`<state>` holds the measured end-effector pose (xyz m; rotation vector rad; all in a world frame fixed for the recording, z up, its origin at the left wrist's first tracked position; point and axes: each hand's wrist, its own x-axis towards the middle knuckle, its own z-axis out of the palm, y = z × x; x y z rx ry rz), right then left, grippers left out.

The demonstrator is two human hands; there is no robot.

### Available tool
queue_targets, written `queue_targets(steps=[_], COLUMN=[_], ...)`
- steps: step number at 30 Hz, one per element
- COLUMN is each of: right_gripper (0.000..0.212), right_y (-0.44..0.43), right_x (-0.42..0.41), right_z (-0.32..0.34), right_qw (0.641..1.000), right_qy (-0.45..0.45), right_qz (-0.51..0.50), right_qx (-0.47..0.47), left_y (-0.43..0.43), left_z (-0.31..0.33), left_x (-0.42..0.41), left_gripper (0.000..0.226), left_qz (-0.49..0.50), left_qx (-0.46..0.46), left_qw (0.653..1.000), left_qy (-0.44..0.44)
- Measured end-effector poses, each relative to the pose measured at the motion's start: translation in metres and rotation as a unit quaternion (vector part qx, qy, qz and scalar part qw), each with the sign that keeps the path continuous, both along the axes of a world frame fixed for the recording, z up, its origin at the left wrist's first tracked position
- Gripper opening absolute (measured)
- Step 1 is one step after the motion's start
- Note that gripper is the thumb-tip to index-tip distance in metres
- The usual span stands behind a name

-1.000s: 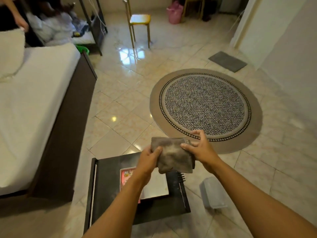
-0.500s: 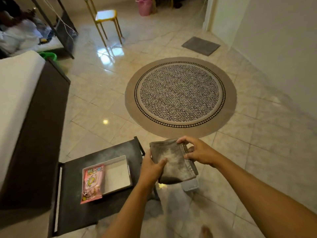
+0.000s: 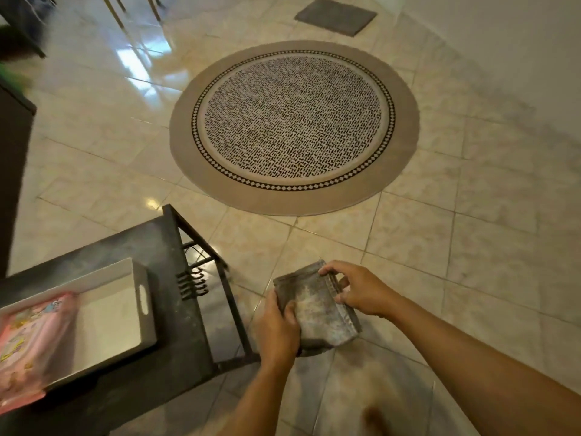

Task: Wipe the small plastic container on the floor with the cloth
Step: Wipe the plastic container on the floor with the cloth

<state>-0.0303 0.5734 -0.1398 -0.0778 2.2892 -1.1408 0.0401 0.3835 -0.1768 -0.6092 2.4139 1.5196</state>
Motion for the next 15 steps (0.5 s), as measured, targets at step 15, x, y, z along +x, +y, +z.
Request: queue_targets(steps=[15], right_gripper=[0.075], right_y=[0.035], right_x=[-0.047], right_z=[-0.215], right_qw=[0.998], right_qy=[0.008], right_qz=[-0.018], right_qx=[0.054], left_y=[0.034], left_z=[-0.197], left_x=[-0.046], left_gripper=[0.014], left_qz=[0.042], left_qx=[-0.067], left_qw=[0.996], left_qy=[0.041])
